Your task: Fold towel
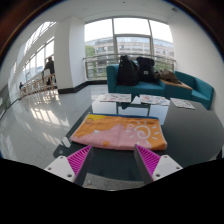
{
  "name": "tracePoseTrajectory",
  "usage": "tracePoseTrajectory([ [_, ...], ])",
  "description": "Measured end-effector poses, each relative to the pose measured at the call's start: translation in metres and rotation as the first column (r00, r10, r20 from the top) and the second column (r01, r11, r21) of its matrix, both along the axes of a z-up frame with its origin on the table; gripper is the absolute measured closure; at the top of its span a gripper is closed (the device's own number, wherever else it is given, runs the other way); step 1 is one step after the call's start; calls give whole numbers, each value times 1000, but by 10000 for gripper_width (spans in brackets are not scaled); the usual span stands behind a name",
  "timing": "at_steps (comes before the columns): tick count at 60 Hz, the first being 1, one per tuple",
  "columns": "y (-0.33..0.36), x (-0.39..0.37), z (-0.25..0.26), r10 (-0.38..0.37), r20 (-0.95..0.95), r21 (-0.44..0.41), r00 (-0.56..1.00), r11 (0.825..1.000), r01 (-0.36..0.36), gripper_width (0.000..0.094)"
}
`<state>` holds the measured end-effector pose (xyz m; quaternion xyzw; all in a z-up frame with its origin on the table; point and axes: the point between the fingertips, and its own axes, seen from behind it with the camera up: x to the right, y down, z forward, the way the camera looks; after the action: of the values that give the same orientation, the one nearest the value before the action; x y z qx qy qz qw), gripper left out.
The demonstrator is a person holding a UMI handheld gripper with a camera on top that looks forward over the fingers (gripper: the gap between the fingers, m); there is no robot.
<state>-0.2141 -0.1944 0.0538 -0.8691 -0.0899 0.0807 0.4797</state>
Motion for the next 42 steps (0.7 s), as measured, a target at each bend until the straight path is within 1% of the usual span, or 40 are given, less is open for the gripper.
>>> tracePoseTrajectory([
  [5, 34, -57, -5, 45, -14, 15, 999, 999, -45, 115],
  [6, 23, -62, 10, 57, -19, 6, 998, 998, -57, 121],
  [7, 41, -73, -2, 61, -14, 8, 998, 998, -61, 130],
  [11, 68, -108, -14, 77, -12, -6, 997, 997, -77, 173],
  [13, 70, -121, -14, 91, -8, -17, 996, 996, -91, 187],
  [18, 104, -145, -33, 100, 20, -29, 995, 995, -100, 239],
  [21, 110, -155, -43, 104, 40, -46, 994, 994, -102, 261],
  [24, 118, -163, -53, 109, 52, -66, 993, 992, -105, 308],
  [26, 120, -166, -60, 110, 61, -84, 992, 991, -104, 352],
  [28, 126, -160, -61, 102, 94, -63, 990, 993, -97, 398],
  [32, 124, -162, -62, 118, 135, -68, 984, 992, -109, 572],
  [35, 127, -156, -62, 98, 156, -69, 983, 994, -88, 713],
  [38, 131, -147, -62, 72, 199, -53, 977, 997, -63, 879],
  [39, 133, -144, -61, 64, 213, -44, 975, 997, -56, 902],
  [42, 134, -145, -61, 56, 209, -32, 976, 998, -51, 902],
])
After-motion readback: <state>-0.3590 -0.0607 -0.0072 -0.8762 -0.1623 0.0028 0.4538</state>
